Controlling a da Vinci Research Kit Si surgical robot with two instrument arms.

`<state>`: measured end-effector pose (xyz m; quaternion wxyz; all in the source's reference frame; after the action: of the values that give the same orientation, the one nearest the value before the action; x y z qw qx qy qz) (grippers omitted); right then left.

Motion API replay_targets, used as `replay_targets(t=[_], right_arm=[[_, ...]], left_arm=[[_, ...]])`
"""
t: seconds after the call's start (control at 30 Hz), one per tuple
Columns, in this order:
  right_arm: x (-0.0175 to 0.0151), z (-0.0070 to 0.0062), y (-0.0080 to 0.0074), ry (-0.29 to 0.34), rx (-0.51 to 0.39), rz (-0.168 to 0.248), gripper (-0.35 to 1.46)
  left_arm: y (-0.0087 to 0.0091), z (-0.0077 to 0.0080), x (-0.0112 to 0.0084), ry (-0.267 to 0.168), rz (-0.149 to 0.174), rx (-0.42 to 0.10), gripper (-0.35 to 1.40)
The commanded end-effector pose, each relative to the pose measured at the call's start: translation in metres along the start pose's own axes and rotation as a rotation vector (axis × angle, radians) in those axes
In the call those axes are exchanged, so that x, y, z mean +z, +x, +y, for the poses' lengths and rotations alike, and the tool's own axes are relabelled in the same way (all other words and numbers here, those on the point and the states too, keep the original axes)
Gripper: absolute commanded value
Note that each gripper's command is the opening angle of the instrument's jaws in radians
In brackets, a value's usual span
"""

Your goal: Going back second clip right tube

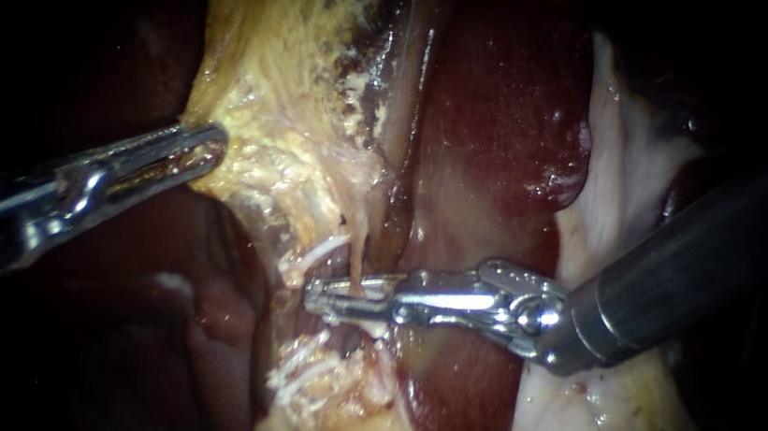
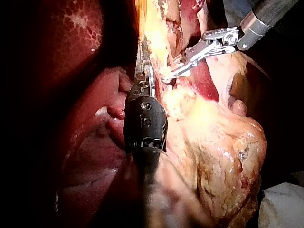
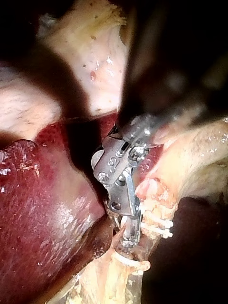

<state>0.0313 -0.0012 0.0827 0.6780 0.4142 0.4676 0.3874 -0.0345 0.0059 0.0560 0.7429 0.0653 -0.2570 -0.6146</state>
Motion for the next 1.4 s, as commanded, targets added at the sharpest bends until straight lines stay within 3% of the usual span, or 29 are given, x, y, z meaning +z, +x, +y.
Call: replay_targets(t=[0.03, 0.3, 0.37, 0.47, 0.53, 0.8, 1.17, 1.4], right_arm=[[0.0, 0.0, 0.0, 0.001, 0.001, 0.0, -0.35], [-0.0001, 0.0, -0.0001, -0.001, 0.0, -0.003, -0.35], [0.0, 0.0001, -0.0001, -0.001, 0.0, -0.002, 0.04], [-0.0001, 0.0001, 0.0001, -0.002, -0.017, -0.002, 0.38], [-0.0001, 0.0002, 0.0002, -0.006, -0.051, -0.003, 0.48], [-0.0006, 0.0009, 0.0006, -0.045, -0.143, 0.023, 0.59], [-0.0005, -0.0016, 0.0, -0.015, -0.163, 0.005, 0.6], [-0.0009, -0.0001, 0.0004, -0.024, -0.22, 0.009, 0.6]], left_arm=[[0.0, 0.0, 0.0, 0.001, -0.001, 0.0, -0.35], [-0.0001, 0.0, -0.0001, -0.004, -0.002, -0.004, -0.35], [-0.0001, 0.0, -0.0001, -0.005, -0.002, -0.004, -0.35], [-0.0001, 0.0, -0.0001, -0.005, -0.002, -0.005, -0.35], [-0.0001, 0.0, -0.0001, -0.006, -0.002, -0.005, -0.35], [-0.0001, 0.0, -0.0001, -0.007, -0.002, -0.006, -0.35], [-0.0001, 0.0, -0.0001, -0.008, -0.003, -0.007, -0.35], [-0.0001, 0.0, -0.0001, -0.009, -0.003, -0.008, -0.35]])
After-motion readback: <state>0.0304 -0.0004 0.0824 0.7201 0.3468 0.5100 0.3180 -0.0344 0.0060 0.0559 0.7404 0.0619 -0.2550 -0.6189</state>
